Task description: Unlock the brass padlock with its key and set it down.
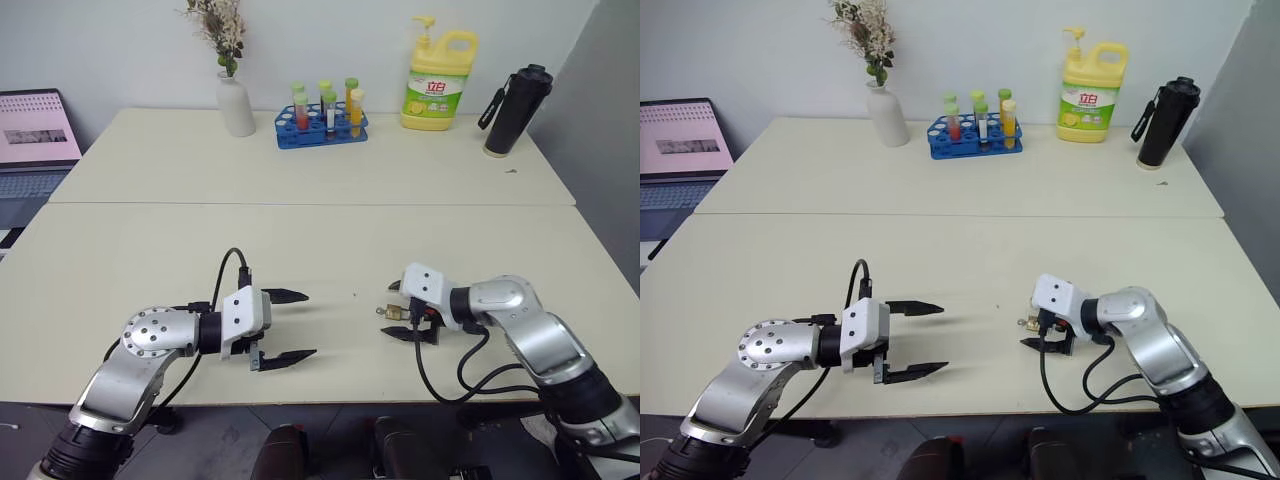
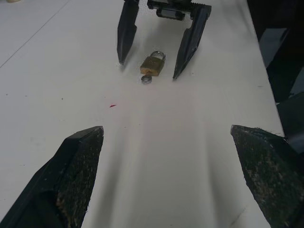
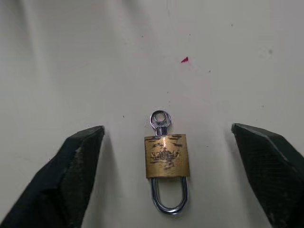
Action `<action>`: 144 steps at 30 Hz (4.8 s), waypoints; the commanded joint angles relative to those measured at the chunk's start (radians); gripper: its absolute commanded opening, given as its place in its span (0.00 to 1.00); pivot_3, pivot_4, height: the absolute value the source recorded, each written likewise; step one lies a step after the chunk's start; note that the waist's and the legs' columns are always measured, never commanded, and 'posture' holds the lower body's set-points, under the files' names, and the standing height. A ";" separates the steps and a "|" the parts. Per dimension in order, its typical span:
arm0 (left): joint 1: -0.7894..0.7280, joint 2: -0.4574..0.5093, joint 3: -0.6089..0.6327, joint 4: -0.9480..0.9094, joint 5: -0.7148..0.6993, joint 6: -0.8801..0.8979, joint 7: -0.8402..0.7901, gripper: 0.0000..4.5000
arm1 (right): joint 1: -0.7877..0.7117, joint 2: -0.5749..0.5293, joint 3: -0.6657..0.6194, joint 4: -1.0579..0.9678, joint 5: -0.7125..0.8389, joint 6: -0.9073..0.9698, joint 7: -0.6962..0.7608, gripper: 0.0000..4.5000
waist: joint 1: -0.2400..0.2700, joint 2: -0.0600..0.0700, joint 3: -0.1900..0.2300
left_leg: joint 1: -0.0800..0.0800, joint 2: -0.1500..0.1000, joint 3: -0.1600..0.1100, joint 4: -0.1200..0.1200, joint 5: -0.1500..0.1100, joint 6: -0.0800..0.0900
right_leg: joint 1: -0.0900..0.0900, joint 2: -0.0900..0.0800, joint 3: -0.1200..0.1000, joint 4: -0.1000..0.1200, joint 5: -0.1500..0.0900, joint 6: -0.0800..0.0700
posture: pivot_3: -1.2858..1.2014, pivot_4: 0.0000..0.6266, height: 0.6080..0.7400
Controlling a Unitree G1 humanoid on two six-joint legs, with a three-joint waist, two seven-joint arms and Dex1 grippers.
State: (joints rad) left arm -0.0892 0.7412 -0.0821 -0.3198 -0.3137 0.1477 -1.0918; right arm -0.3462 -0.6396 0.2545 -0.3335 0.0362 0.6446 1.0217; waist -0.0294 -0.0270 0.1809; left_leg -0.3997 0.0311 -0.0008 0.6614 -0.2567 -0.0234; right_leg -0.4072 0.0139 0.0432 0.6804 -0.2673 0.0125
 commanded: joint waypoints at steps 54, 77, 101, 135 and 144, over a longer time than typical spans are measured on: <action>-0.299 -0.112 0.072 0.033 -0.304 0.442 0.112 1.00 | 0.004 -0.086 -0.016 0.141 -0.499 -1.098 -0.614 0.21 | 0.000 -0.002 -0.001 | 0.001 -0.001 0.003 0.001 0.000 0.000 | 0.001 0.002 0.001 0.000 0.000 0.001 | 0.52 0.24 1.00; -0.582 -0.212 0.016 0.201 -0.342 0.632 0.105 1.00 | -0.060 -0.002 -0.032 0.155 -0.510 -1.187 -0.637 0.21 | 0.000 -0.002 -0.001 | 0.000 -0.002 0.001 0.002 0.000 -0.001 | 0.001 0.002 0.002 0.001 0.001 -0.001 | 0.52 0.24 1.00; -0.575 -0.181 -0.014 0.214 -0.325 0.636 0.021 0.02 | -0.057 0.012 -0.037 0.153 -0.490 -1.197 -0.614 0.21 | 0.000 -0.002 -0.001 | 0.000 -0.002 0.001 0.002 0.000 -0.001 | 0.001 0.001 0.002 0.001 0.002 -0.002 | 0.52 0.24 1.00; -0.581 -0.218 0.019 0.244 -0.335 0.605 0.012 0.00 | -0.043 0.022 -0.039 0.153 -0.460 -1.192 -0.580 0.21 | 0.000 -0.002 -0.001 | 0.000 -0.002 0.001 0.002 0.000 -0.001 | 0.001 0.001 0.002 0.002 0.002 -0.002 | 0.52 0.24 1.00; -0.537 -0.193 -0.075 0.207 -0.106 0.208 -0.069 0.00 | -0.034 0.021 -0.041 0.150 -0.450 -1.186 -0.564 0.21 | 0.000 -0.002 -0.001 | 0.000 -0.002 0.002 0.002 0.000 -0.001 | 0.001 0.001 0.002 0.002 0.003 -0.004 | 0.52 0.24 1.00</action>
State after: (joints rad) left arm -0.6242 0.5463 -0.1436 -0.0726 -0.4527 0.4445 -1.1341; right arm -0.3748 -0.6191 0.2287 -0.1539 -0.4308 -0.5408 0.4558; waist -0.0289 -0.0286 0.1802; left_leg -0.3993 0.0291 0.0010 0.6635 -0.2562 -0.0240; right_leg -0.4064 0.0153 0.0452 0.6819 -0.2642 0.0081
